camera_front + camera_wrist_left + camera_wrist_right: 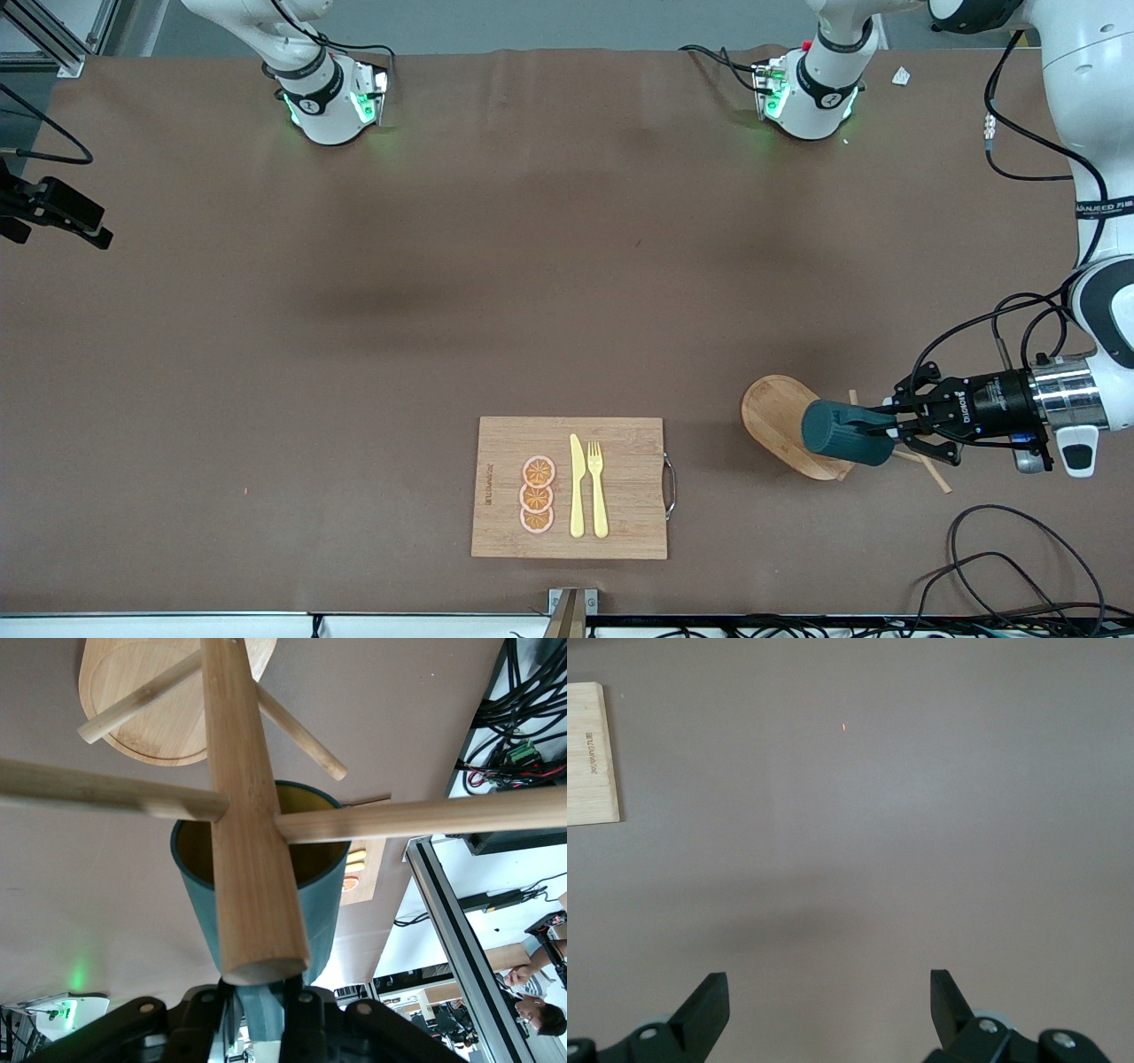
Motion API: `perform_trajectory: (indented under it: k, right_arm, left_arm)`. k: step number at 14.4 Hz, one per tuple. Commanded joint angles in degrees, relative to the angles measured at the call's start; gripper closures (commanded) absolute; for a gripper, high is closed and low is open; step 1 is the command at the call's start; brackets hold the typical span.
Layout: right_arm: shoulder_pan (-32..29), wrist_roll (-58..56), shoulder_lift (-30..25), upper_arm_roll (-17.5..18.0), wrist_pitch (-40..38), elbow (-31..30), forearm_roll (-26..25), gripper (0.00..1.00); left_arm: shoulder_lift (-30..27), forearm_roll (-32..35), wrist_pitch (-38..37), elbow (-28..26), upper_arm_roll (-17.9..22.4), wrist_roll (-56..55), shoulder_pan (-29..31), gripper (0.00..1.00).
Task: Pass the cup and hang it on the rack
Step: 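Hook the mug handle onto a rack peg with the left gripper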
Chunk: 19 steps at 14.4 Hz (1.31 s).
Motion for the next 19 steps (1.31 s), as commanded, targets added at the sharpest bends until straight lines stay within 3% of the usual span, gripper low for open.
perform_trajectory:
  k: [1,11,12,13,16,19]
  right_arm:
    - [-0.29,-0.32,-1.04,0.43,0.05,-0.7,-0.76,0.0]
    - [-0.29,-0.32,-1.04,0.43,0.05,-0.7,-0.76,0.0]
    - [-0.29,-0.32,-1.04,0.43,0.05,-0.7,-0.76,0.0]
    - [-0.29,-0.32,-1.04,0.43,0.05,-0.7,-0.76,0.0]
    - [-0.2,-0.32,-1.04,0.43,0.05,-0.61,-0.76,0.0]
    - [-0.29,-0.32,-1.04,0.43,0.05,-0.7,-0.76,0.0]
  left_arm:
    - [0.84,0.7,0.13,1.15,0.2,0.86,-0.09,0.93]
    - [1.1,0.53,0.13,1.59,0.38,3.49,1.49,0.88]
    - [1.19,0.44,0.13,1.59,0.38,3.58,1.49,0.81]
    - [1.19,0.44,0.22,1.59,0.38,3.58,1.23,0.66]
    - [1.1,0.44,0.39,1.59,0.2,3.5,0.79,0.04]
    - [0.49,0.53,0.92,1.51,-0.06,2.97,0.7,0.0]
